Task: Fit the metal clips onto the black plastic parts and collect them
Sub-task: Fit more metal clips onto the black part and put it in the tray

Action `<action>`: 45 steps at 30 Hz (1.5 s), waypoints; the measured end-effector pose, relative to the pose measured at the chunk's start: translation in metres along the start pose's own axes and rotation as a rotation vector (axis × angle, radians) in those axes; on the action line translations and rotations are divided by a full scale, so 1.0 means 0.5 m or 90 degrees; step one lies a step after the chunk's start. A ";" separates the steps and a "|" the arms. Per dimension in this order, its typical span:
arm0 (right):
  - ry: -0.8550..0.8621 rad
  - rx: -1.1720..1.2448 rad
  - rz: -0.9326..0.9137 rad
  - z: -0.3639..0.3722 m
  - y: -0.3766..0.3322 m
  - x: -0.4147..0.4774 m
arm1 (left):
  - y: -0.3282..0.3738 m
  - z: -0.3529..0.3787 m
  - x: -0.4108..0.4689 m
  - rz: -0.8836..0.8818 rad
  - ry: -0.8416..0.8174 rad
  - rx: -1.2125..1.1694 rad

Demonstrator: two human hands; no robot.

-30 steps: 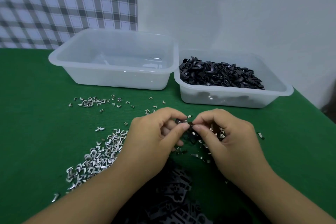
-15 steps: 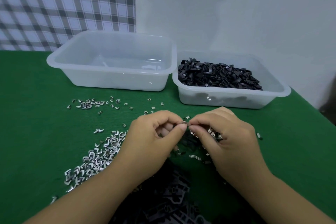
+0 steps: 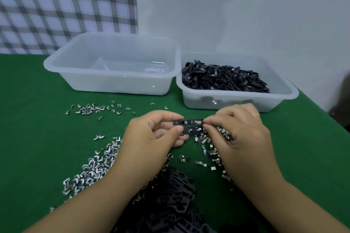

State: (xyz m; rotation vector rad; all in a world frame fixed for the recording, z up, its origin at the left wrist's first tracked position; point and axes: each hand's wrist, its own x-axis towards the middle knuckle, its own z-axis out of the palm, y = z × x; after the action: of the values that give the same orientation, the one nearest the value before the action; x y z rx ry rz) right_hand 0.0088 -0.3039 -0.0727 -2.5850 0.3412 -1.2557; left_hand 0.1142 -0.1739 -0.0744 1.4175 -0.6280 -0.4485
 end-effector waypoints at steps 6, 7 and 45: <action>-0.010 -0.013 -0.011 0.001 -0.002 0.000 | 0.000 0.002 -0.004 0.004 -0.017 0.017; -0.013 -0.013 -0.009 0.001 -0.002 0.000 | 0.000 0.002 -0.004 0.006 -0.017 0.018; -0.190 0.252 0.280 -0.005 -0.034 0.051 | 0.012 0.004 -0.007 0.097 0.049 -0.007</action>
State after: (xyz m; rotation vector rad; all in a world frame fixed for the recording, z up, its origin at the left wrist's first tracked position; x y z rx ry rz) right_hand 0.0239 -0.2964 -0.0468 -2.1565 0.5067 -0.6922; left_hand 0.1094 -0.1726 -0.0687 1.3588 -0.6652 -0.2761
